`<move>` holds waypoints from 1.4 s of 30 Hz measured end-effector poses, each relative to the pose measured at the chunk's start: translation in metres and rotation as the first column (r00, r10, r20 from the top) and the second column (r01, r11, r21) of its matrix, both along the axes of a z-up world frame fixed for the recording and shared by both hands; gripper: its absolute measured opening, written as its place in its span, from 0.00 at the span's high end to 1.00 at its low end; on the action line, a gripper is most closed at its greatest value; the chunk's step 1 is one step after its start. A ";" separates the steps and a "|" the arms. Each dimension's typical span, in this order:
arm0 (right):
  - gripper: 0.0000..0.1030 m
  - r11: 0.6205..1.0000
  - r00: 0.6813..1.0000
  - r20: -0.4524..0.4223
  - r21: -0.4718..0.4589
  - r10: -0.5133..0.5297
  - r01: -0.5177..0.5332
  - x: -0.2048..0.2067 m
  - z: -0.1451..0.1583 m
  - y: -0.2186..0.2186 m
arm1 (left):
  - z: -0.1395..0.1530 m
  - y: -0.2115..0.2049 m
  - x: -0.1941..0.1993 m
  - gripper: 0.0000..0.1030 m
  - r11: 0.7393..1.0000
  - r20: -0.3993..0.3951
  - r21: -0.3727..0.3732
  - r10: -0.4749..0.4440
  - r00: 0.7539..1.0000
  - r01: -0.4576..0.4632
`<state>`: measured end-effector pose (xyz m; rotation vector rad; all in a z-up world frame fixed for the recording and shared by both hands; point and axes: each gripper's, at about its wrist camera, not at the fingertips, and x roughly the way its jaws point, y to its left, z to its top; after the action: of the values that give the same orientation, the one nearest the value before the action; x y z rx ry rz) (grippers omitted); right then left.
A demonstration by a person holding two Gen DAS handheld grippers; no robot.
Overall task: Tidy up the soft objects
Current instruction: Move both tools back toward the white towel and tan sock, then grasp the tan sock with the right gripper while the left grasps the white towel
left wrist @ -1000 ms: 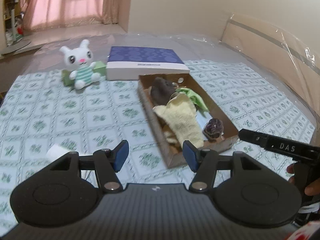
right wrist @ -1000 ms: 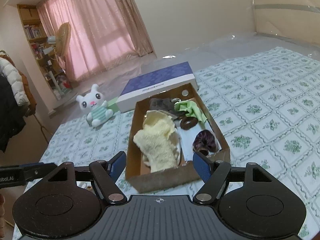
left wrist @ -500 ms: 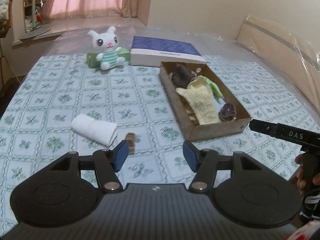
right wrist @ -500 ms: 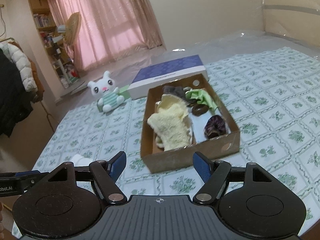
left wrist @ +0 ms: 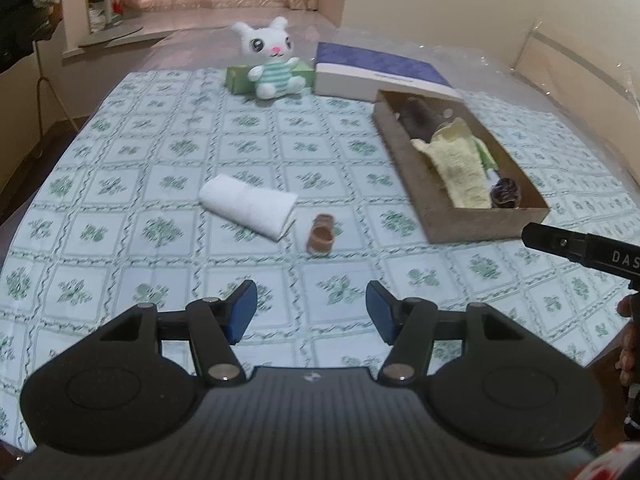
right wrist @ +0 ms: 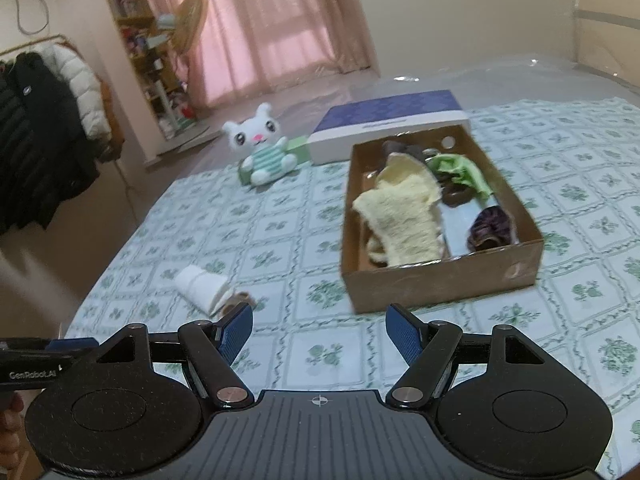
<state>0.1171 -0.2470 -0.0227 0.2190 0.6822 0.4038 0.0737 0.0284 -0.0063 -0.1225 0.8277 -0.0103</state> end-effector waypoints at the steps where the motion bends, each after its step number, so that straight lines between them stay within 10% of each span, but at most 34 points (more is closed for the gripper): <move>1: 0.29 1.000 1.000 -0.004 -0.001 0.010 -0.010 0.000 -0.002 0.004 | -0.002 0.001 -0.001 0.44 1.000 -0.005 0.002 0.005 1.000 -0.005; 42: 0.29 0.956 0.969 -0.057 -0.160 0.240 -0.246 0.079 -0.090 0.150 | -0.069 0.052 0.065 0.44 0.990 -0.078 0.089 0.115 0.990 -0.108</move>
<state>0.1963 -0.0970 -0.1130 -0.0172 0.7786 0.5765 0.1385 0.0801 -0.0752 -0.0901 0.9018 0.1359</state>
